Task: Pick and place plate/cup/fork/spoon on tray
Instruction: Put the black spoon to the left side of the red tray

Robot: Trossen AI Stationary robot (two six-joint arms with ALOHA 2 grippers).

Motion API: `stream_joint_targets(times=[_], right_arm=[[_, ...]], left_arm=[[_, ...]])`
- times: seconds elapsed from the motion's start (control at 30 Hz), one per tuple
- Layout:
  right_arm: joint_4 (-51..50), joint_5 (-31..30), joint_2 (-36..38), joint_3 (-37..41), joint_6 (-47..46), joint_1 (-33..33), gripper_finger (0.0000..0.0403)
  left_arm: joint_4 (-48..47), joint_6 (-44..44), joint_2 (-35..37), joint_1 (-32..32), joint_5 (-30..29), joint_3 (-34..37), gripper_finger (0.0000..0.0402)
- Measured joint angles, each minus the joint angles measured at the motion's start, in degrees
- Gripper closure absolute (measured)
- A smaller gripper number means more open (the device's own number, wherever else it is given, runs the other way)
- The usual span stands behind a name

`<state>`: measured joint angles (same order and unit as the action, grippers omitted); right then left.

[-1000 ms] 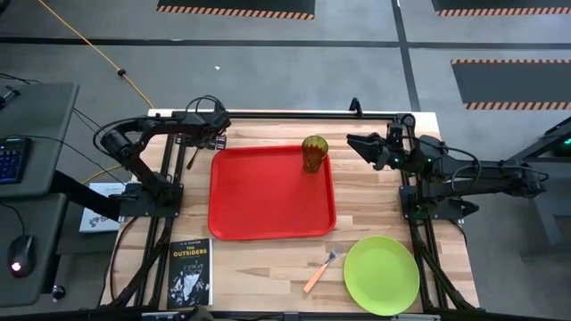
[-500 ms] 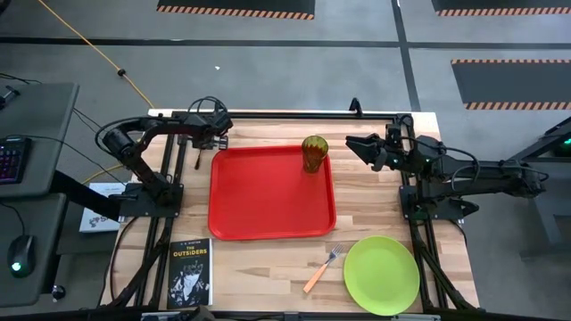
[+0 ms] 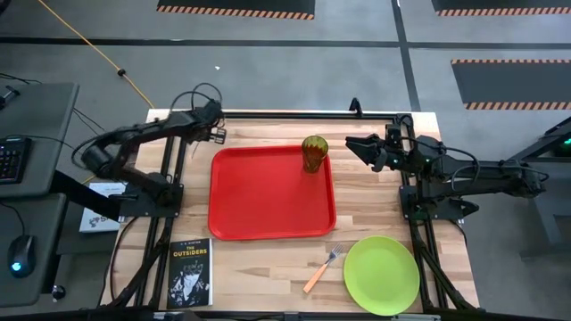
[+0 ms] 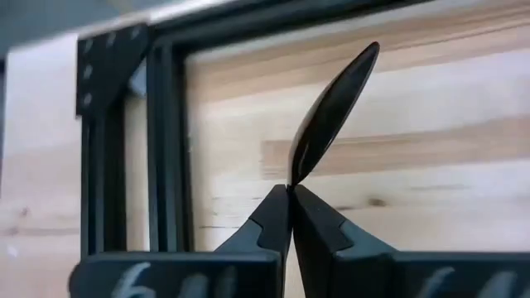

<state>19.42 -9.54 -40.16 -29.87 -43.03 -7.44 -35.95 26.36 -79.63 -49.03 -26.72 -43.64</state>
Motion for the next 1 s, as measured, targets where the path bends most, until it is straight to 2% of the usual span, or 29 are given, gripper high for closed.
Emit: stream_joint_targets(times=[0.13,0.27,0.37,0.47,0.57,0.67,0.77,0.87,1.0], right_arm=[[0.03,-0.02,0.0,0.0,0.0,-0.02,0.0171],[1.08,0.13,0.0,0.0,1.25,-0.02,0.0171],[2.29,0.15,0.02,-0.02,4.22,-0.02,0.0171],[3.16,0.15,-0.19,-0.28,5.85,-0.02,0.0171],[1.67,0.37,-2.15,-2.62,7.41,-0.02,0.0171],[-4.57,2.2,-6.34,-7.72,11.4,-0.02,0.0171],[-12.33,5.08,-12.52,-14.35,13.57,0.0,0.0171],[-17.18,8.79,-19.09,-21.05,13.78,-0.03,0.0171],[-21.32,13.36,-26.86,-29.22,18.84,-0.04,0.0171]], left_arm=[[-0.58,-3.46,8.57,1.5,6.21,0.0,0.0399],[2.59,-1.83,19.1,4.34,18.62,0.0,0.04],[9.57,1.89,27.12,7.97,27.95,0.0,0.04],[20.66,7.16,33.44,13.03,32.45,-0.13,0.04],[29.79,12.55,35.91,18.93,31.51,-0.13,0.0401],[35.9,16.08,35.34,24.95,26.29,-0.13,0.0401],[41.18,18.22,31.7,31.11,21.98,-0.13,0.0401],[48.71,18.41,26.78,36.2,21.2,-0.15,0.0401],[54.52,15.83,20.26,40.51,21.03,-2.65,0.0401]])
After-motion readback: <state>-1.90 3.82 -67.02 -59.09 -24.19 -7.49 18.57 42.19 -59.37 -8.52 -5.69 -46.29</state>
